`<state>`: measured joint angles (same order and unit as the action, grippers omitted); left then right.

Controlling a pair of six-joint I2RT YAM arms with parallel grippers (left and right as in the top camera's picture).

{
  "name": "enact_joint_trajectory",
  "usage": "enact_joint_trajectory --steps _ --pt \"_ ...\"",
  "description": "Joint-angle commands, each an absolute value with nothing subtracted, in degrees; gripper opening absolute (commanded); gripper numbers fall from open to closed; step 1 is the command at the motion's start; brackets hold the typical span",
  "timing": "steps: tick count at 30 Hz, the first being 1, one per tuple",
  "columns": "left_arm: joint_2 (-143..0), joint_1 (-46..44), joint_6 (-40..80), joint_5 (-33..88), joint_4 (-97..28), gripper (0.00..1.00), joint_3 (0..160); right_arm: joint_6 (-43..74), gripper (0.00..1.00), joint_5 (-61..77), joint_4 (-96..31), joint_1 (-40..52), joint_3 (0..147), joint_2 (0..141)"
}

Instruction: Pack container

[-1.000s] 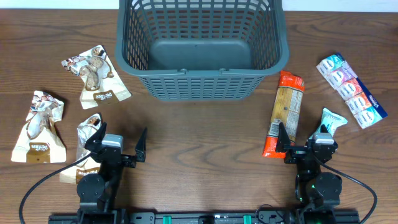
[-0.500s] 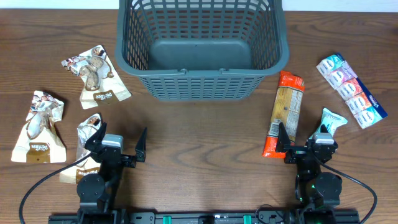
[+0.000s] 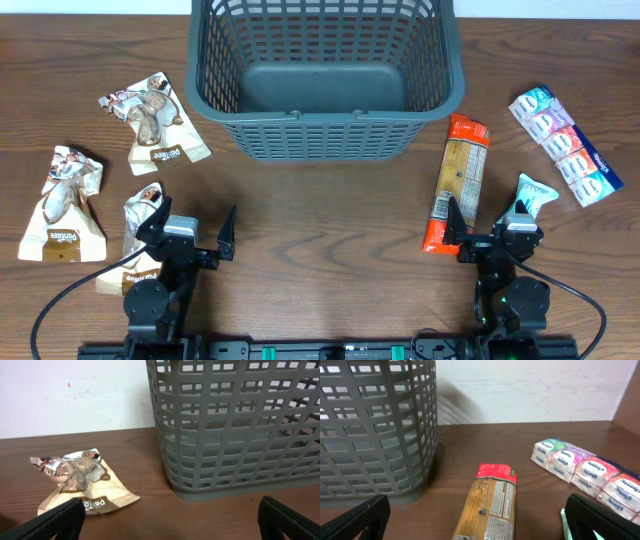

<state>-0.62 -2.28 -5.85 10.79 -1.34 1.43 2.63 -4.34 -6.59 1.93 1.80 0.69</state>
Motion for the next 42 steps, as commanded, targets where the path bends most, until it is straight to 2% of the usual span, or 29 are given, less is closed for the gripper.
enact_joint_trajectory --steps 1,22,27,31,35,42 --pt "-0.16 -2.04 -6.13 12.45 -2.94 0.99 0.27 3.62 0.99 -4.47 -6.61 1.48 1.58 0.32" --pt "-0.16 -2.04 -5.21 12.47 -1.13 0.98 0.27 4.27 0.99 -2.96 -6.66 1.48 1.58 0.32" --pt "-0.23 -2.04 -1.02 12.43 -1.50 0.98 0.73 13.17 0.99 -1.45 -6.66 1.48 1.98 0.32" --pt "-1.21 -1.98 3.31 10.11 -5.76 0.98 5.37 15.44 0.99 0.16 -7.62 1.45 6.68 0.45" --pt "-5.89 -1.98 3.70 7.44 -15.16 0.98 15.35 15.40 0.99 0.01 -17.37 1.45 19.25 3.68" --pt "-21.76 -2.00 3.86 3.64 -29.21 0.98 31.07 15.38 0.99 0.47 -45.47 1.43 47.07 20.38"
